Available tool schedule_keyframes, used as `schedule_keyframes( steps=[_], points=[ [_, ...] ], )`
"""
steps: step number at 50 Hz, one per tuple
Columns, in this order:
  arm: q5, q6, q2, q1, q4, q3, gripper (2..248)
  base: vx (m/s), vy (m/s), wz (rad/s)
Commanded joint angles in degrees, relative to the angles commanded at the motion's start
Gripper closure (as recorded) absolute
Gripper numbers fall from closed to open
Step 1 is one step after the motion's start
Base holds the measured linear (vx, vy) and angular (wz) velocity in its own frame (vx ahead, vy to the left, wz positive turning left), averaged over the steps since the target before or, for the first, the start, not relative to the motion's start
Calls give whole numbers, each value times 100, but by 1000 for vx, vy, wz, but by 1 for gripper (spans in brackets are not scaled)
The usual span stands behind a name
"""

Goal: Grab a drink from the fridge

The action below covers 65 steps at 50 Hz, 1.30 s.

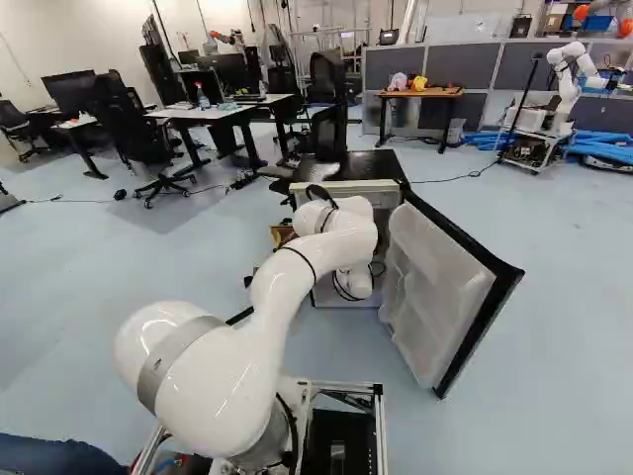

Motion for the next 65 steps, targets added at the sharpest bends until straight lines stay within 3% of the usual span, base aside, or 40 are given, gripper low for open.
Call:
schedule_keyframes(
  steps=[6, 7, 11, 12, 16, 17, 41, 54, 65],
  points=[
    [0, 0, 0, 0, 0, 0, 90, 0, 0, 0],
    [0, 0, 0, 0, 0, 0, 109, 0, 0, 0],
    [0, 0, 0, 0, 0, 0, 109, 0, 0, 0],
    [0, 0, 0, 0, 0, 0, 146, 0, 0, 0],
    [0, 0, 0, 0, 0, 0, 146, 0, 0, 0],
    [0, 0, 0, 0, 0, 0, 158, 0, 0, 0],
    [0, 0, 84, -1, 0, 96, 158, 0, 0, 0],
    [0, 0, 501, -4, 0, 635, 158, 0, 0, 0],
    [0, 0, 995, 11, 0, 1339, 158, 0, 0, 0]
  ],
)
